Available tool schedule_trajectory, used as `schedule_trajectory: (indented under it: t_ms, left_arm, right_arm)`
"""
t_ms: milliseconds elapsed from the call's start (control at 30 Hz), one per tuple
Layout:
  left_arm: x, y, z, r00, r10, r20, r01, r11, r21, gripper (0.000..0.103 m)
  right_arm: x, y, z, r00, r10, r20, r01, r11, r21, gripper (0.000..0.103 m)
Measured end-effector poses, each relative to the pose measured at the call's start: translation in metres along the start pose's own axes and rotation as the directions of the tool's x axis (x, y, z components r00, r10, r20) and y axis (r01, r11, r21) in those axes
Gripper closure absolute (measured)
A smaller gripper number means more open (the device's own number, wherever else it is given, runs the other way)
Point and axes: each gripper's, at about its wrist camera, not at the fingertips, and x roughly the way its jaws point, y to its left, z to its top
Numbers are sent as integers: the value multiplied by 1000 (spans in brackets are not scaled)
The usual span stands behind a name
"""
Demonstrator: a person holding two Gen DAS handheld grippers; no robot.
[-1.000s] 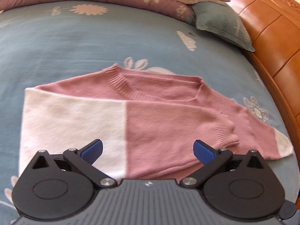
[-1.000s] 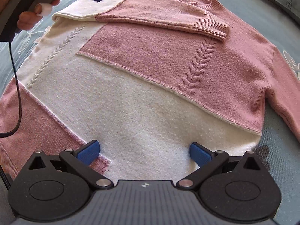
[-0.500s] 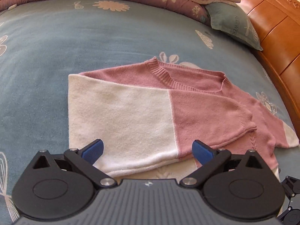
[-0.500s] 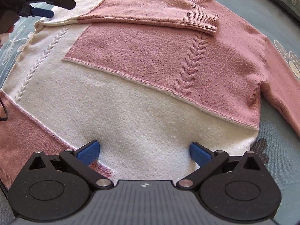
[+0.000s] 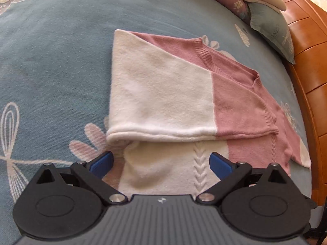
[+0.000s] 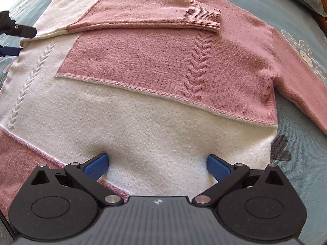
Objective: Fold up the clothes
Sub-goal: 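Open the left tool at the cuff and lift it away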
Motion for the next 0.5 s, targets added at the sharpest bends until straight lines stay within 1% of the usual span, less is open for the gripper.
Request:
schedule_trajectory:
  t_ms: [100,167,233,300,333,367,400,433,467,500]
  left_arm:
    - [-21,-4,2,998,-42,51,42,999,12,4]
    - [-32,-11,6,994,-84,63,81,995,53,3]
    - [-20,-17,7,991,-130,-1,130,988,83,3]
    - [-8,-23,8,982,-174,-67,181,977,109,3]
    - [-2,-25,8,979,-179,-95,190,974,121,3]
    - [5,-24,4,985,-137,-104,150,980,132,3]
    - [8,-21,1,991,-91,-97,104,984,143,8]
    - [7,-18,0,992,-89,-84,100,985,140,11]
    - [2,-16,-1,994,-91,-67,98,987,125,11]
    - [-5,-16,-1,996,-77,-46,82,990,115,11]
  right_arm:
    - [0,1,0,1000,-6,-5,6,1000,13,0]
    - [0,1,0,1000,-8,-8,8,1000,20,0]
    - [0,2,-2,1000,-9,0,9,1000,25,0]
    - [-1,3,-3,1000,-13,4,12,999,31,0]
    - [-1,3,-3,1000,-15,2,15,999,35,0]
    - [-1,4,-4,1000,-17,1,17,999,39,0]
    - [-1,4,-4,1000,-18,-1,18,999,41,0]
    - [-1,5,-4,1000,-18,-3,18,999,42,0]
    - [-1,5,-4,1000,-18,-4,18,999,43,0]
    - [-1,5,-5,1000,-17,-3,17,999,43,0]
